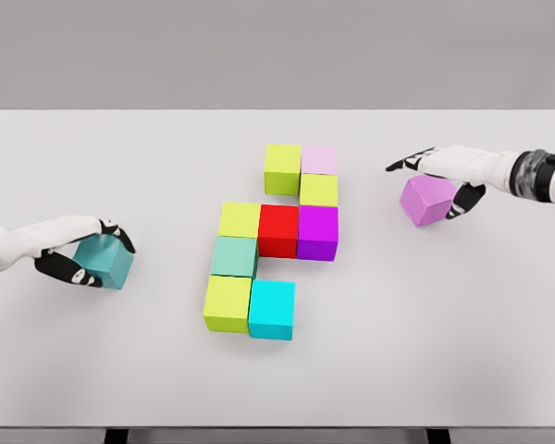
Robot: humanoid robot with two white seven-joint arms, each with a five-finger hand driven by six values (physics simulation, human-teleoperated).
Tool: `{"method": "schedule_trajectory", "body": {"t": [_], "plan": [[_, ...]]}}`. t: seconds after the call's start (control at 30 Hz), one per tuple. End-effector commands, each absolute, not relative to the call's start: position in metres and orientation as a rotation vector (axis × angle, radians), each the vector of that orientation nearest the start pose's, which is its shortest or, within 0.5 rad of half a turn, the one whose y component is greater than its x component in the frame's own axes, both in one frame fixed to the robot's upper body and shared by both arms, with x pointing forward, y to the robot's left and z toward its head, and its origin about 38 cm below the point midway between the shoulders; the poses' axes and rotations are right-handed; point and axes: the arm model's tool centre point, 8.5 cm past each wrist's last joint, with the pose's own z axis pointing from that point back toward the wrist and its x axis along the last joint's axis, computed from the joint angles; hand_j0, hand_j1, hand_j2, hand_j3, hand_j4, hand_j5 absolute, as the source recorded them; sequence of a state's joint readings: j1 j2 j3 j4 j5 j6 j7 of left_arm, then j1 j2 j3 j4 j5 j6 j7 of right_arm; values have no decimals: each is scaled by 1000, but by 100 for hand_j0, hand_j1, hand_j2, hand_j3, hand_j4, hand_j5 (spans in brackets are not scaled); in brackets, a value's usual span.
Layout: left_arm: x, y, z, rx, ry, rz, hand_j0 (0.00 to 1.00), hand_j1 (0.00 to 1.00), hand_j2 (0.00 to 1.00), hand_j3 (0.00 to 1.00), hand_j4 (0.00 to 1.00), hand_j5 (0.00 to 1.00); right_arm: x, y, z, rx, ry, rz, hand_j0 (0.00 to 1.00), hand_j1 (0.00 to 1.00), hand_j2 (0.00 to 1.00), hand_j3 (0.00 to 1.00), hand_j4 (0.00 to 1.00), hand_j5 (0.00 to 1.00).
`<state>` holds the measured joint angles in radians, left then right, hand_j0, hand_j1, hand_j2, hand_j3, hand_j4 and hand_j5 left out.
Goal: Assemble the squares on the desktop into the number 2
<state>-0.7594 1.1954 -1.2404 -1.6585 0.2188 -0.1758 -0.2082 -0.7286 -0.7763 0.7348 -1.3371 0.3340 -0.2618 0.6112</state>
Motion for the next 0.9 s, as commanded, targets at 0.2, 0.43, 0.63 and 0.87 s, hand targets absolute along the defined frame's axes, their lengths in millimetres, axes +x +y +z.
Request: {"method": "schedule_trajectory", "body": {"t": [0.2,0.43,0.63,0.87], "plan": [[370,349,161,137,-1160,-1568,31,31,31,31,31,31,471,-314,179,-401,-1086,1856,100,100,100,100,100,100],[401,313,178,174,-1207,-1544,25,25,25,25,25,25,474,-317,180,-412,-1077,1852,100,100,100,100,100,100],[439,273,194,220,-1247,-1496,25,25,25,25,25,25,474,-315,177,-414,-1067,1862,98,98,98,98,98,98],[497,240,193,243,-1286,-1400,25,25,25,25,25,25,474,-313,178,-409,-1073,1877,81,81,81,81,81,81]]}}
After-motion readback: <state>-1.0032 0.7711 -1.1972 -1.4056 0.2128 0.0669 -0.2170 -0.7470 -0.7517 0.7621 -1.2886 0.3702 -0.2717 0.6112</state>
